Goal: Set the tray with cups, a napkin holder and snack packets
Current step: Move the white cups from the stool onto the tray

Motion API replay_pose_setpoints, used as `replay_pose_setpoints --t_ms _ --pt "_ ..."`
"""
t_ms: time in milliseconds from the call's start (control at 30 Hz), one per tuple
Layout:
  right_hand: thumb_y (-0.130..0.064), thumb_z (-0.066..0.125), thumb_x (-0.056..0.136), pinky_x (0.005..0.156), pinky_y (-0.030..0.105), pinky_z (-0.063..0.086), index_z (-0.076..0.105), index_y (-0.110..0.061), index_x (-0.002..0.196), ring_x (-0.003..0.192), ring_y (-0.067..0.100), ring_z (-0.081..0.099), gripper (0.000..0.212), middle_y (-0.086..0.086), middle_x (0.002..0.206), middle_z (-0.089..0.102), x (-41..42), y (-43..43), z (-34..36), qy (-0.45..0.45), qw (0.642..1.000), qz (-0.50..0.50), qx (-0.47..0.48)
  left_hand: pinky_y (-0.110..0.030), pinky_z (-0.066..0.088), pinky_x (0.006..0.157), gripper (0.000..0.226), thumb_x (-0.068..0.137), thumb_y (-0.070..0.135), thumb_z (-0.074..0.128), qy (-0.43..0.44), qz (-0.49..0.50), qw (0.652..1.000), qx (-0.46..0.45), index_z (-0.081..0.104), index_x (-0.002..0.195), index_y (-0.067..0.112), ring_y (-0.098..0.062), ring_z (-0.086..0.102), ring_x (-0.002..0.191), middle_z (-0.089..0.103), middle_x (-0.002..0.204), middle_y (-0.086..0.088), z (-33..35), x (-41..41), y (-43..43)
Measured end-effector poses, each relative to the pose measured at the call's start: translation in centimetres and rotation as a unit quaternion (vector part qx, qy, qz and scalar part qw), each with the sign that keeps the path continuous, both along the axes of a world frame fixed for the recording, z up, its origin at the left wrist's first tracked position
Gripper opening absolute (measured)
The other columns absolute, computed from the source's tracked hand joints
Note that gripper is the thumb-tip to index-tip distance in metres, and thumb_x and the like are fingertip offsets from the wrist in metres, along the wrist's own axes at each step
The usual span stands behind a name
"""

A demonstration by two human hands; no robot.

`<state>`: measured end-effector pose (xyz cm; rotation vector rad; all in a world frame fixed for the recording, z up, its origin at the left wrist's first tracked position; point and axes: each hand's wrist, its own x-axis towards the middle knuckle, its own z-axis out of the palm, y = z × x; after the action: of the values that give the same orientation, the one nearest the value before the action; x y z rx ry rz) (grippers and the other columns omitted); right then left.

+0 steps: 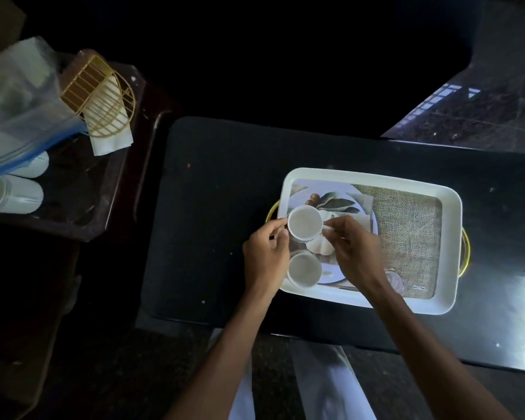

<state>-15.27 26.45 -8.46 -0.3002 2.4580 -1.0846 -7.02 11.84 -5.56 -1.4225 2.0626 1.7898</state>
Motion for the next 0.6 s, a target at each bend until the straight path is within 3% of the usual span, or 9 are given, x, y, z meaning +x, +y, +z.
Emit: replay_pose_setpoints --t_ms 167,300,433,533,600 --pt "-0.013 0.068 0.092 0.067 0.001 0.044 0.068 -0.004 0.099 0.083 0.007 0.066 0.012 -0.007 0.087 0.069 0.1 0.1 -1.0 -0.028 1.000 0.002 -0.005 -0.041 0.057 0.098 0.027 0.101 0.013 0.055 -0.018 0.000 1.000 -0.004 0.073 0.121 0.014 -0.016 0.071 0.109 0.076 0.118 0.000 -1.1 0.3 0.3" --pt "-0.011 0.069 0.091 0.067 -0.002 0.041 0.069 -0.002 0.101 0.080 -0.008 0.061 0.014 -0.009 0.088 0.068 0.0 0.3 -1.6 -0.025 1.000 0.001 0.006 -0.041 0.059 0.096 0.025 0.101 0.013 0.055 -0.023 0.007 1.000 0.006 0.073 0.120 0.014 -0.016 0.072 0.107 0.076 0.116 -0.001 -1.5 0.3 0.5" --pt "-0.007 0.068 0.091 0.071 0.002 0.044 0.069 -0.002 0.105 0.089 0.011 0.069 0.015 -0.005 0.092 0.071 -0.1 0.5 -1.6 -0.040 0.998 0.026 0.029 -0.036 0.059 0.094 0.026 0.102 0.015 0.056 -0.014 -0.003 1.000 0.006 0.073 0.121 0.014 -0.014 0.072 0.105 0.077 0.115 -0.001 -1.4 0.5 0.5" --pt "0.008 0.062 0.090 0.079 0.005 0.044 0.067 -0.004 0.114 0.101 0.017 0.067 0.028 0.002 0.109 0.071 -0.4 0.3 -0.1 -0.035 0.996 0.059 0.052 -0.023 0.058 0.089 0.025 0.102 0.020 0.057 0.012 -0.007 1.000 -0.002 0.073 0.121 0.017 0.000 0.072 0.100 0.077 0.106 0.012 -0.7 1.6 -0.3" --pt "0.010 0.061 0.088 0.086 0.024 0.052 0.066 -0.009 0.118 0.102 0.023 0.067 0.036 0.004 0.114 0.069 -0.4 0.1 1.6 -0.012 0.997 0.054 0.054 -0.021 0.058 0.085 0.022 0.102 0.020 0.058 0.029 0.022 0.999 0.007 0.074 0.118 0.017 0.003 0.072 0.095 0.076 0.100 0.017 0.1 2.9 -1.3"
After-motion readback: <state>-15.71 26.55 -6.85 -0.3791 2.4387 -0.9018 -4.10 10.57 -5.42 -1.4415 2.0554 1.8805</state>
